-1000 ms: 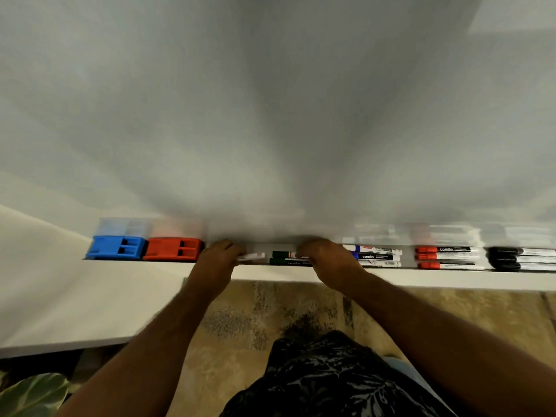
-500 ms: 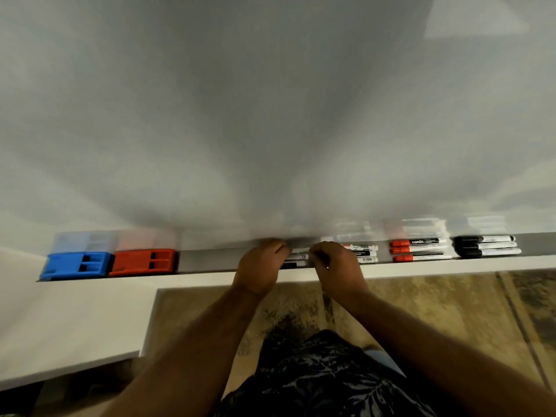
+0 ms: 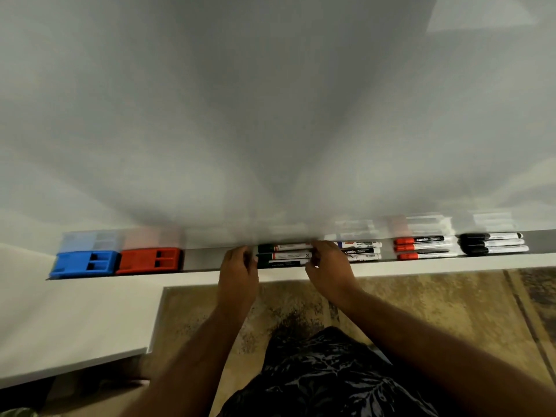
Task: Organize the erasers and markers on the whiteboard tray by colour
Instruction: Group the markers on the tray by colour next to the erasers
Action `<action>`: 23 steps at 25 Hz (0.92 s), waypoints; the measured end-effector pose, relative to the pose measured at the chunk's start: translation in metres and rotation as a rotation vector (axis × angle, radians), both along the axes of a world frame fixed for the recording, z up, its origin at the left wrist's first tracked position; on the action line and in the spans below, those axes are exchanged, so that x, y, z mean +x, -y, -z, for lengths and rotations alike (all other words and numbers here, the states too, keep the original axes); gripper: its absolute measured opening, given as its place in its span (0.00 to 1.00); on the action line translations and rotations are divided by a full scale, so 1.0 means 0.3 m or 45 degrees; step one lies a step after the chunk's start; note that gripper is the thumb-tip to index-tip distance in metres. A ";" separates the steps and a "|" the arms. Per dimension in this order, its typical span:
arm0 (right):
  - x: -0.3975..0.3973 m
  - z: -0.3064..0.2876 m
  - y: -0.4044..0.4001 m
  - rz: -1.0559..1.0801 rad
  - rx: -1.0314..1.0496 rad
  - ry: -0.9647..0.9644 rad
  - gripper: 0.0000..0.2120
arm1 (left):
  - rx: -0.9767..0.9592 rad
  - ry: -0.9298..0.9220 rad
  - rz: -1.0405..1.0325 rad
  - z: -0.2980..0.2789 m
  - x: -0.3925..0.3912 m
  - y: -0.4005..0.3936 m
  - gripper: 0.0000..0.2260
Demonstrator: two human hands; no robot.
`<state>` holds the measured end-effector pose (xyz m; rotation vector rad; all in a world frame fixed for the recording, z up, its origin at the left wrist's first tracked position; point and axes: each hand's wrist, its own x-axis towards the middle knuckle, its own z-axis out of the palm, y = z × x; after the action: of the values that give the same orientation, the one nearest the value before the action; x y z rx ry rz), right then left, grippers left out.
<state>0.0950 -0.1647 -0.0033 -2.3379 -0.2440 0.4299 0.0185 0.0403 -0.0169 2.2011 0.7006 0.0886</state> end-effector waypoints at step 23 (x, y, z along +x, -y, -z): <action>-0.044 0.000 0.031 -0.045 -0.118 0.124 0.27 | -0.171 -0.133 -0.009 0.006 0.107 0.078 0.15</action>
<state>0.0817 -0.1740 -0.0033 -2.4518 -0.3184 0.3512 0.0505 0.0169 -0.0186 2.0859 0.7503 -0.0690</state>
